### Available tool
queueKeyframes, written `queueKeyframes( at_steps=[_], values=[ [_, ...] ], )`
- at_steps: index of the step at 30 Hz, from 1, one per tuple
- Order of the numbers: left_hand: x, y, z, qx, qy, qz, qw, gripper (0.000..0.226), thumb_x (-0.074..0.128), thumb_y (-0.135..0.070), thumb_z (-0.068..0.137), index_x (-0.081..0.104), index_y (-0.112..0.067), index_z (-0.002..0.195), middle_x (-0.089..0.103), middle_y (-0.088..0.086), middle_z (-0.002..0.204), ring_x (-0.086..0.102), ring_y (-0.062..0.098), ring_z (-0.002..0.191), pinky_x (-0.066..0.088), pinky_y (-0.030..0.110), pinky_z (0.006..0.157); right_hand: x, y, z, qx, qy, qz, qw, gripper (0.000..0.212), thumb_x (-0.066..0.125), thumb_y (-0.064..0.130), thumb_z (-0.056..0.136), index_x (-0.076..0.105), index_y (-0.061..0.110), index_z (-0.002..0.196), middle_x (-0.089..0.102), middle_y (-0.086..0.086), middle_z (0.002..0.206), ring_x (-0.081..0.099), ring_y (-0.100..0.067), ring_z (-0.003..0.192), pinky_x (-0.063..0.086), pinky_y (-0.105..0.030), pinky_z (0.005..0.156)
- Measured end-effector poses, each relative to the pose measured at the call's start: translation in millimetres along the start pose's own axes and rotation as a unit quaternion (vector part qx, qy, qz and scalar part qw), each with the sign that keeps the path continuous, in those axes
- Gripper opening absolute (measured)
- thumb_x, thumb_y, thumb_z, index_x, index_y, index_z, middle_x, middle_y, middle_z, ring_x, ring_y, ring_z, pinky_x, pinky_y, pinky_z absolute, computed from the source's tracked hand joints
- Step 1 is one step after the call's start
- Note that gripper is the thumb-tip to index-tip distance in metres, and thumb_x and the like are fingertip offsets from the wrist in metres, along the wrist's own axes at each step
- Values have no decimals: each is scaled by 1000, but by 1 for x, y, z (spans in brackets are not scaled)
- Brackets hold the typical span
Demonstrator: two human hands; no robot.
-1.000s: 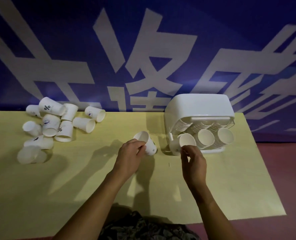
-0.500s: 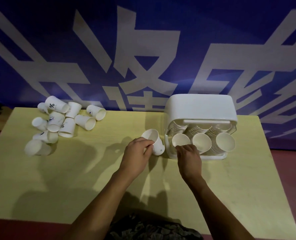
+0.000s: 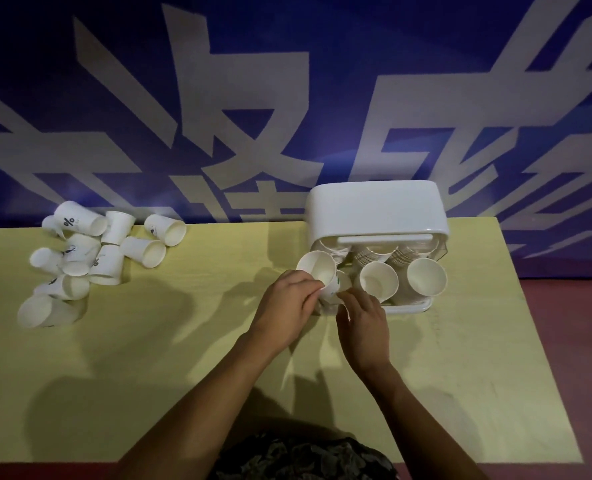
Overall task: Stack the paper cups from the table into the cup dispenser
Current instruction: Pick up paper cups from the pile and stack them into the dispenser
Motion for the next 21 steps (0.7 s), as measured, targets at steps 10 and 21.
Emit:
queueKeyframes(
  at_steps=[10,21],
  values=[
    [63,15,21,-2,166,89,982,22,53,-19,94,71,-16,105,65,3,109,53,23,104,48,33,89,-11,-13,-11,33,52,-11,998,22,59,14,85,66,19,106,64,0,100,57,-26,90,49,-38,78],
    [22,48,-22,-94,76,11,993,25,54,-26,92,65,-23,114,60,-9,113,53,13,104,47,29,84,11,23,-15,17,155,-7,988,27,60,29,93,64,21,118,65,2,113,59,-23,103,51,-35,74]
  ],
)
Point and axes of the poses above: each hand's wrist, its own z-axis towards the middle knuckle, its own x-axis out of the palm, y = z × x, the point moved 3 cm from there along z, towards the middle knuckle
